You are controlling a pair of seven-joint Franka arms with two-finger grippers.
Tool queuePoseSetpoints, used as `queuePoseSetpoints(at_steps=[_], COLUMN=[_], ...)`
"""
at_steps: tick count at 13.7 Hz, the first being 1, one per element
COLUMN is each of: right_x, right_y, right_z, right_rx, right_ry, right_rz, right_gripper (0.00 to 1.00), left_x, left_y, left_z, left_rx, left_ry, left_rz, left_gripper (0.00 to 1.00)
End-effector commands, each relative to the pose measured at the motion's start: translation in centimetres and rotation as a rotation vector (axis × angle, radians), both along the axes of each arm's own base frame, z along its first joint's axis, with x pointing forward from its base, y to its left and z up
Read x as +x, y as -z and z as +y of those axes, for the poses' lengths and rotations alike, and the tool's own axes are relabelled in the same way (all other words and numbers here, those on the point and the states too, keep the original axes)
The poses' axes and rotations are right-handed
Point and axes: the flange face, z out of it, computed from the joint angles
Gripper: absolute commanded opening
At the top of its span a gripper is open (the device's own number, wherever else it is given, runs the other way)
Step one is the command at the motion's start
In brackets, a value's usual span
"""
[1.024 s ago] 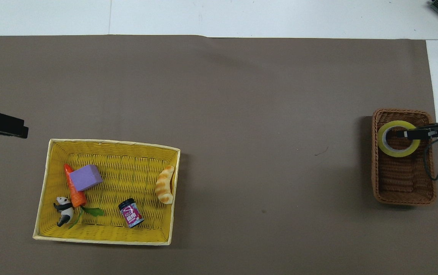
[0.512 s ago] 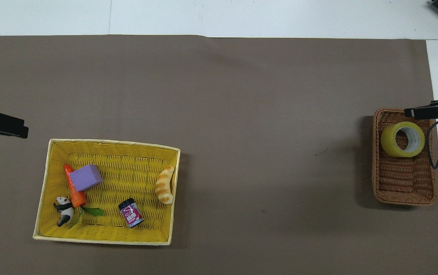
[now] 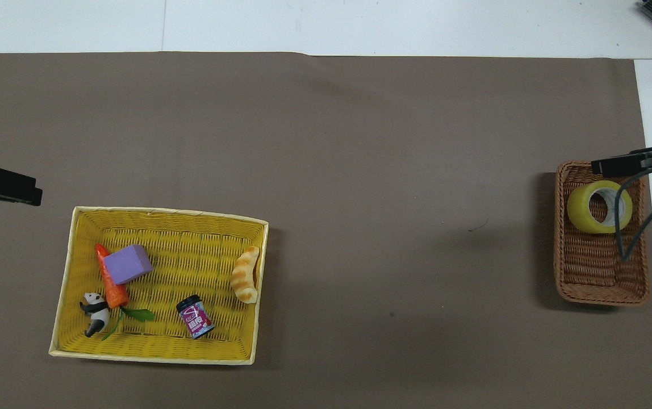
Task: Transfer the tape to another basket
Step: 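Lift the right gripper up and away from the tape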
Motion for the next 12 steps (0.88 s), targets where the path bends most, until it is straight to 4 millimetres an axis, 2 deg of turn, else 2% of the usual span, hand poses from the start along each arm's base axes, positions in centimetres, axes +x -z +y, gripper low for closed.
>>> queuePoseSetpoints(at_steps=[1, 3, 5, 6, 8, 10, 12], right_x=[-0.4, -1.3, -2.0, -2.1, -2.9, -3.2, -3.1], right_y=[-1.3, -3.1, -4.7, -4.6, -4.0, -4.0, -4.2], right_z=[2.2, 2.9, 2.1, 0.8, -3.2, -5.9, -6.0], right_rx=[-0.037, -0.036, -0.029, -0.017, -0.005, -0.002, -0.006], right_ry=[0.072, 0.101, 0.125, 0.147, 0.214, 0.25, 0.235], right_rz=[0.027, 0.047, 0.11, 0.114, 0.124, 0.124, 0.118], right_gripper=[1.0, 1.0, 1.0, 1.0, 1.0, 1.0, 1.0], left_x=[-0.2, -0.2, -0.2, -0.2, -0.2, -0.2, -0.2], left_y=[-0.2, -0.2, -0.2, -0.2, -0.2, -0.2, -0.2], left_z=[0.3, 0.3, 0.3, 0.3, 0.3, 0.3, 0.3], left_rx=[-0.011, -0.011, -0.011, -0.011, -0.011, -0.011, -0.011], left_ry=[-0.002, -0.003, -0.002, -0.002, -0.002, -0.003, -0.002], left_rz=[-0.001, -0.001, -0.001, -0.001, -0.001, -0.001, -0.001], left_gripper=[1.0, 1.0, 1.0, 1.0, 1.0, 1.0, 1.0])
